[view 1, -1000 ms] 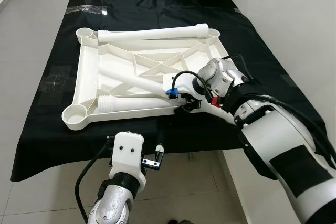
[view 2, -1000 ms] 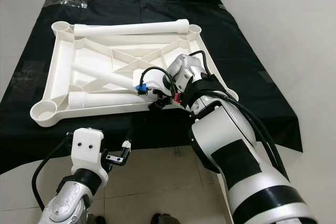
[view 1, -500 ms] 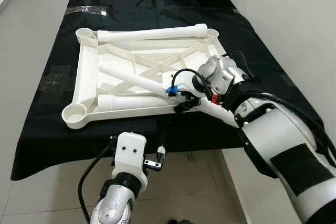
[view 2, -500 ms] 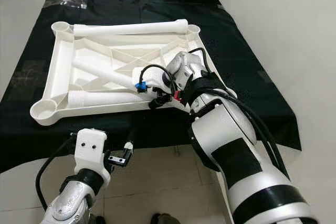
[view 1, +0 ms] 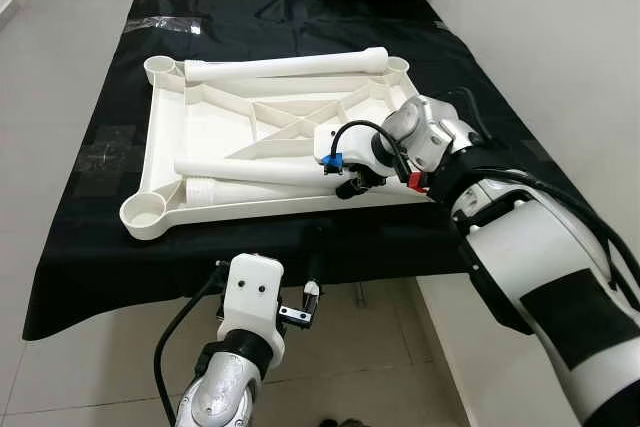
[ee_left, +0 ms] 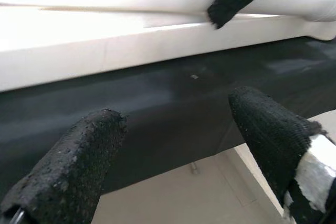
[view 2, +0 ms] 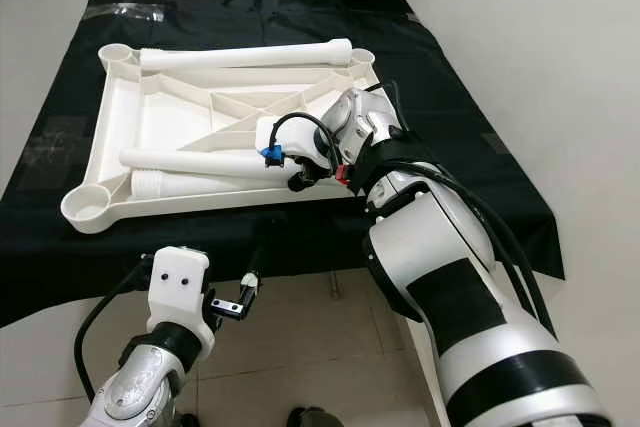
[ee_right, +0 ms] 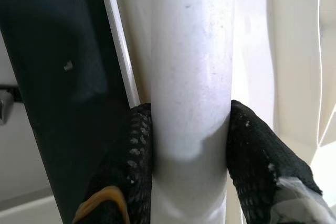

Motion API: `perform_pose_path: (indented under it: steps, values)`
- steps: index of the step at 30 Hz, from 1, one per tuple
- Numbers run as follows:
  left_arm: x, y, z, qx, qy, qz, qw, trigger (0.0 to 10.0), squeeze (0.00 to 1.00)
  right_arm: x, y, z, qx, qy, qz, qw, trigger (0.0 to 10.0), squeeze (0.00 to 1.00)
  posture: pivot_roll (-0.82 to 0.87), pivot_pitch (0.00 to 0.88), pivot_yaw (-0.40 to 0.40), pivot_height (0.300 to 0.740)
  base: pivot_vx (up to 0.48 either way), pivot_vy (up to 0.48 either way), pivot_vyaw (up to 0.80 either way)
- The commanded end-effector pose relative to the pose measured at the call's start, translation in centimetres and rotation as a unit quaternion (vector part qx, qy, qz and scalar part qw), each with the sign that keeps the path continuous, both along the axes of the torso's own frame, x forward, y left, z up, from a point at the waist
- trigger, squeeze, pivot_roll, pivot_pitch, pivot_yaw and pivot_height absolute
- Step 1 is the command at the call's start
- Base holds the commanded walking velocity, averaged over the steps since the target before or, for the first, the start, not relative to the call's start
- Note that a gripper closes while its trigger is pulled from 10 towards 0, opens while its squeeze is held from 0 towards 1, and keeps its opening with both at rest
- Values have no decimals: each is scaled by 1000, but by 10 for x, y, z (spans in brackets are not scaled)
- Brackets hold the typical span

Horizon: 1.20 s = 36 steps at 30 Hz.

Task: Building children table

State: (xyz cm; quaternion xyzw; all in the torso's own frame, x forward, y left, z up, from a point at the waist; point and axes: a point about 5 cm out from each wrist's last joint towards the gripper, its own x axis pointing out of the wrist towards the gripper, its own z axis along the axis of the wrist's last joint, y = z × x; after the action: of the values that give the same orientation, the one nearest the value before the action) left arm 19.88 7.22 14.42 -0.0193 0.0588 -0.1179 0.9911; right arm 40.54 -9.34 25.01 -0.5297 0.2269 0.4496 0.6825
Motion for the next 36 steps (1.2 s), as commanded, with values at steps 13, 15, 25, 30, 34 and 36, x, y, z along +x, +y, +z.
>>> perform_pose_path:
  steps: [13,15,25,30,34,36]
  values:
    - [2,-21,6,-27,-16,-29,999,10000,0,-1,23,39,132,-21,22,991,0,0,41,93,-139,740,0,0,0]
    - [4,-20,5,-26,-16,-27,999,10000,0,-2,28,56,174,-23,32,984,0,0,36,80,-133,740,0,0,0]
    - [15,-12,3,-21,-24,-12,999,10000,0,-14,34,134,388,-39,71,918,0,0,44,14,-124,740,0,0,0]
    - [27,2,11,-13,-42,19,999,10000,0,-10,21,145,557,-33,23,830,0,0,56,0,-120,740,0,0,0]
    - [39,19,20,-6,-70,40,997,10000,1000,-2,2,130,635,-27,-30,771,0,0,61,0,-108,740,0,0,0]
    - [45,27,25,24,-90,47,995,10000,1000,1,-5,119,673,-6,-52,738,0,0,62,0,-99,740,0,0,0]
